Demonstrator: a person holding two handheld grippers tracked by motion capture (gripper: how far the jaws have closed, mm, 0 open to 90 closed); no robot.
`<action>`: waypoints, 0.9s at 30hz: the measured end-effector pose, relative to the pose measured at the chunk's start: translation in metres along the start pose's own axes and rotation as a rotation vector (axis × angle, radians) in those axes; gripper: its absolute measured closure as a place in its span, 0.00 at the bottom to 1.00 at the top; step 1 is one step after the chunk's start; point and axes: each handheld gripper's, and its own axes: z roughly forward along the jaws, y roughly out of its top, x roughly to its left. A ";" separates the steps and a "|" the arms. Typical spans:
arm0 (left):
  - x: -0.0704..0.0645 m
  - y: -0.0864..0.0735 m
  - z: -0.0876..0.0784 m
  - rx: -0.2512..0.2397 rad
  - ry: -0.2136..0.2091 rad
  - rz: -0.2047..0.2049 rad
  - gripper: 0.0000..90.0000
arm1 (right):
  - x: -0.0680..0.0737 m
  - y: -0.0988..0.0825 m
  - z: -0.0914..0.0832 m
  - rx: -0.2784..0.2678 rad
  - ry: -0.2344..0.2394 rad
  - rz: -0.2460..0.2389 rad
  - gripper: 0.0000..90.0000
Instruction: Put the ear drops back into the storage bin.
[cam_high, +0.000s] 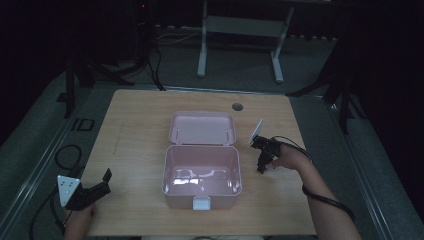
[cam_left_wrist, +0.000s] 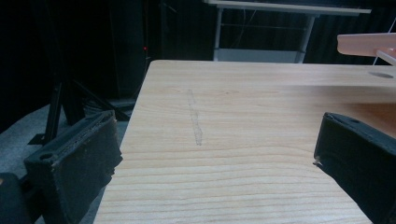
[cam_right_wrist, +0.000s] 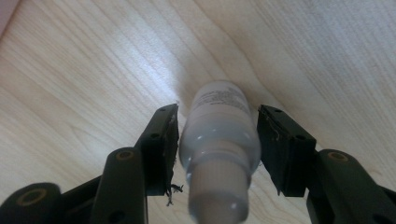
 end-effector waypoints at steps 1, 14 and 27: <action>0.000 0.000 0.000 0.000 0.000 -0.004 0.01 | 0.000 0.000 0.000 0.001 0.001 0.001 0.59; 0.000 0.000 0.000 0.003 0.003 -0.006 0.01 | 0.009 -0.003 -0.004 0.013 -0.034 -0.135 0.66; 0.000 0.000 0.000 0.003 0.002 -0.006 0.01 | 0.028 -0.021 -0.009 0.002 -0.018 -0.444 0.66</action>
